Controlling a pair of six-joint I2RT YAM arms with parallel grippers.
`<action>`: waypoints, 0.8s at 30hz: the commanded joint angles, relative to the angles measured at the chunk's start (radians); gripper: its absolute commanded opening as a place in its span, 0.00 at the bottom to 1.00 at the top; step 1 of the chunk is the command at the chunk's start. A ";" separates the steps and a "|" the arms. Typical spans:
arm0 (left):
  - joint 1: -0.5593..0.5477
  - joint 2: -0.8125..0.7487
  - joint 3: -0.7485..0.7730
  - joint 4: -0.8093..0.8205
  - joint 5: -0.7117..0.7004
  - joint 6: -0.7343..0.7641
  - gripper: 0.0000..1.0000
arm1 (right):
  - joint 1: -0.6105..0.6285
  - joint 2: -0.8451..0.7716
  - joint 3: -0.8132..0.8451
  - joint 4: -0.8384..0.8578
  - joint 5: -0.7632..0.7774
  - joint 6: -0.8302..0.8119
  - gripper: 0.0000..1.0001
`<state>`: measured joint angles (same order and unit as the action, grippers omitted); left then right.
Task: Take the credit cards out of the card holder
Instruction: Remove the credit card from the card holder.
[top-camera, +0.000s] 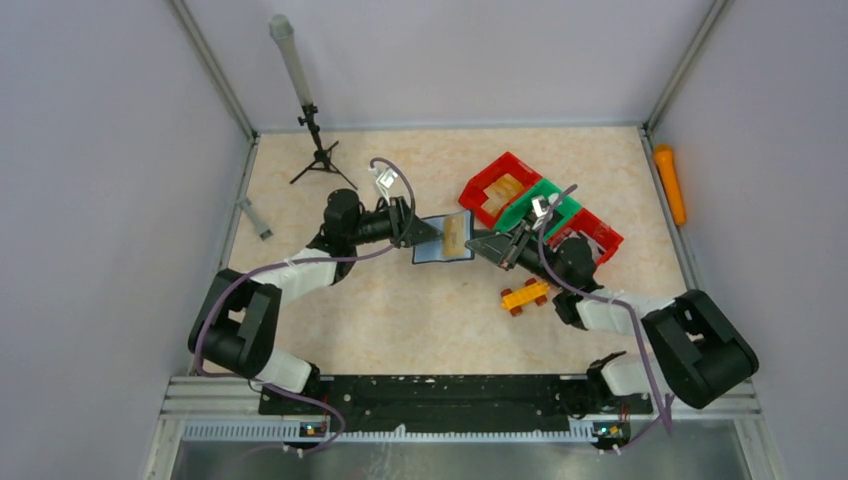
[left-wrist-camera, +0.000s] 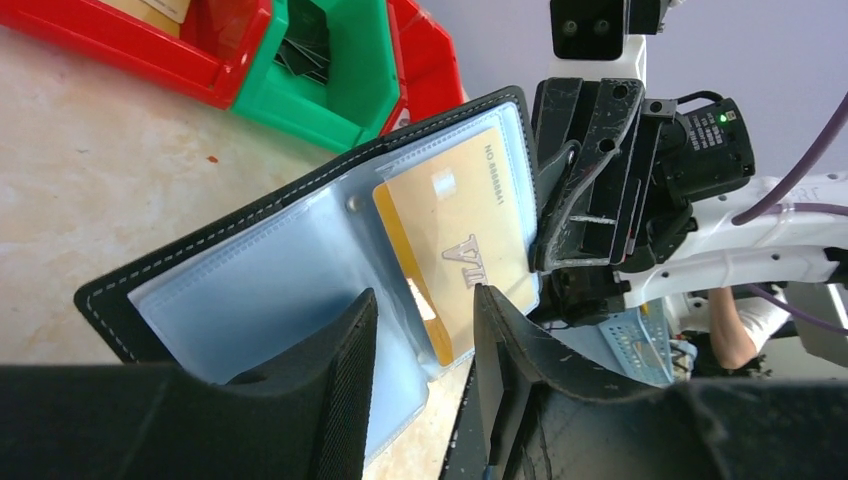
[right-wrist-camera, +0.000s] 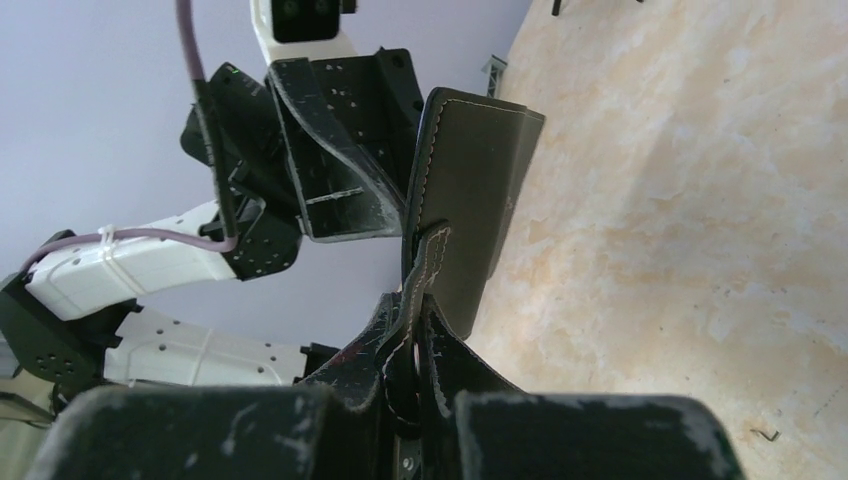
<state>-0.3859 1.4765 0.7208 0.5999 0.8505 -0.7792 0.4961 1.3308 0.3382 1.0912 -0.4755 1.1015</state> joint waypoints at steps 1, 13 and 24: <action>0.005 0.016 -0.016 0.180 0.075 -0.095 0.44 | -0.002 -0.073 0.024 0.067 -0.012 -0.002 0.00; 0.014 0.052 -0.040 0.445 0.146 -0.287 0.45 | -0.002 -0.124 0.029 0.030 -0.019 -0.022 0.00; 0.016 0.121 -0.040 0.586 0.178 -0.388 0.43 | 0.007 -0.093 0.028 0.082 -0.031 -0.006 0.00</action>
<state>-0.3725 1.6199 0.6811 1.1584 1.0115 -1.1877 0.4965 1.2358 0.3386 1.0805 -0.4953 1.1004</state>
